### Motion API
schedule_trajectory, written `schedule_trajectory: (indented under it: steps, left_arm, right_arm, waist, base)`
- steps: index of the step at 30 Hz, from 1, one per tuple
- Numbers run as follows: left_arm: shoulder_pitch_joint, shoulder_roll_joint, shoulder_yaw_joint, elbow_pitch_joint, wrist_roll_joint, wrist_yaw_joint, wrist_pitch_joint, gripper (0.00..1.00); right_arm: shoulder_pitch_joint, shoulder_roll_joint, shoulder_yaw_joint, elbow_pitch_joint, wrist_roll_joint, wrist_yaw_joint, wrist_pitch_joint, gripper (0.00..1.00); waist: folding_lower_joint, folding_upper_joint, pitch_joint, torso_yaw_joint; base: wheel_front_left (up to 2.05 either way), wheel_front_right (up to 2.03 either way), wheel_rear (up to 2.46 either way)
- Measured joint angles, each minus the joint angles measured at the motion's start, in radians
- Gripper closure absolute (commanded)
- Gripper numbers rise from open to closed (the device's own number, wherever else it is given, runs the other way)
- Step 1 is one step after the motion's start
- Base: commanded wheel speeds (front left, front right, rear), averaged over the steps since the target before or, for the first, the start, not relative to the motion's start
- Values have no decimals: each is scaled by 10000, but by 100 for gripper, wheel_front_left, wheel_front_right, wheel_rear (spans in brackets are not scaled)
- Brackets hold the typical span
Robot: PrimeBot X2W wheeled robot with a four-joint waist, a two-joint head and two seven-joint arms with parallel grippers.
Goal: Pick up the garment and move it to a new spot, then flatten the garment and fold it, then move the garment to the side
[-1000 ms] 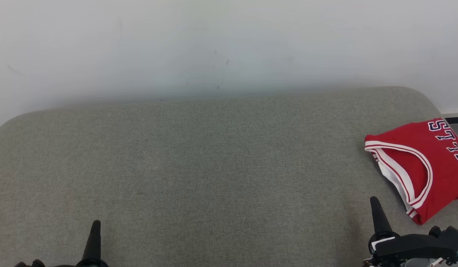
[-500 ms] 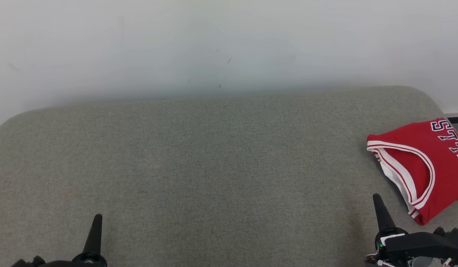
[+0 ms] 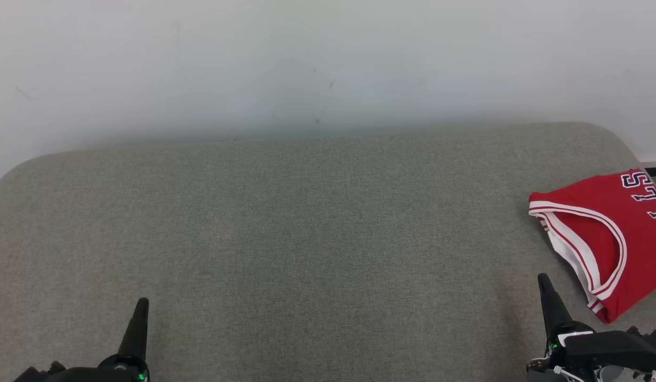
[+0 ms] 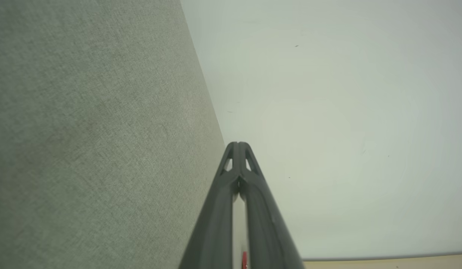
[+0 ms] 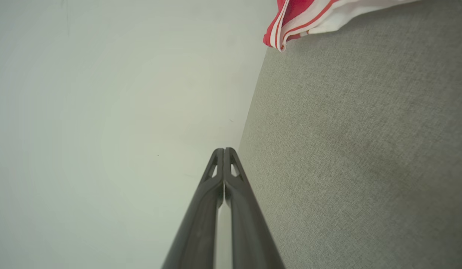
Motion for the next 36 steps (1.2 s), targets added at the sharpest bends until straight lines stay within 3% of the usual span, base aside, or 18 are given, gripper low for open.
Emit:
schedule_trajectory:
  steps: [28,36]
  left_arm:
    - [-282,13,-13,6,-2011,-134,508,100]
    - [-313,15,-15,8,-2130,-148,537,100]
  right_arm:
    - [-26,15,-263,-270,2140,-2,504,100]
    - [-31,17,-282,-297,2322,-2,531,100]
  waist:
    - [-2,0,95,115]
    - [-1,0,102,123]
  base:
    - [0,0,0]
    - [0,0,0]
